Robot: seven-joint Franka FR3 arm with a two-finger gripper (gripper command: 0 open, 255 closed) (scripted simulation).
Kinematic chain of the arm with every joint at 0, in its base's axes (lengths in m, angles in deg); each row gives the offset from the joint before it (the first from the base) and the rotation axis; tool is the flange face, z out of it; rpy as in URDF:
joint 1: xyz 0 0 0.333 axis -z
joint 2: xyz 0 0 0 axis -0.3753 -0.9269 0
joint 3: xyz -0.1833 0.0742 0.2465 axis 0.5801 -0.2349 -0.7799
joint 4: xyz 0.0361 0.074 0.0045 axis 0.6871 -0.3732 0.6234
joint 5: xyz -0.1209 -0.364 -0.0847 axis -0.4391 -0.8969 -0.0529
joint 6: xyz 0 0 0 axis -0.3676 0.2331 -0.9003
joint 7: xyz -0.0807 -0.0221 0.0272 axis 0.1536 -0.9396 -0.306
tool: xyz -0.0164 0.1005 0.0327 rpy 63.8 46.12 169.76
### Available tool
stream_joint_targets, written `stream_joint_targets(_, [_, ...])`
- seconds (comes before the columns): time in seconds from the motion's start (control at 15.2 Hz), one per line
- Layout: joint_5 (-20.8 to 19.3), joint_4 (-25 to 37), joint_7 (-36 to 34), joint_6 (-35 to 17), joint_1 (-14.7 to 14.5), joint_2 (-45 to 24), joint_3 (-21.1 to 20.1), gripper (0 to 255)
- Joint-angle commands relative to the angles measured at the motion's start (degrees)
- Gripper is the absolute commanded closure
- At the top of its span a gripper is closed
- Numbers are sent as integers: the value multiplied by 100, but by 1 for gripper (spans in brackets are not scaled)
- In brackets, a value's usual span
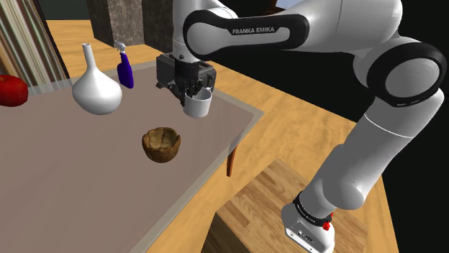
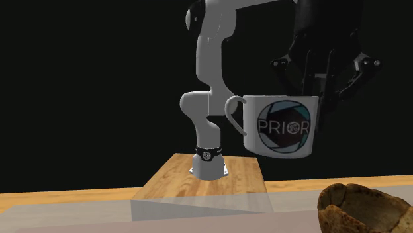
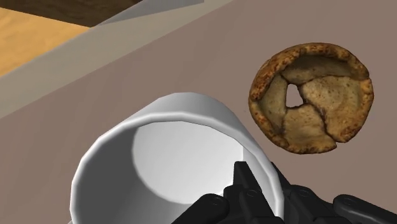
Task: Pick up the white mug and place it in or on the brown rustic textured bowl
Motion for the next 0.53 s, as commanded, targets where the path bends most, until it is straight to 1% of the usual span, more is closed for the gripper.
stream_joint_targets(0.0, [-69,312,-277,119,-142,-223,-120,255])
stream_joint_targets(0.26, [-260,1042,-808,362,-468,-778,-325,255])
stream_joint_targets(0.46, [-434,1703,-1183,597,-757,-1263,-441,255])
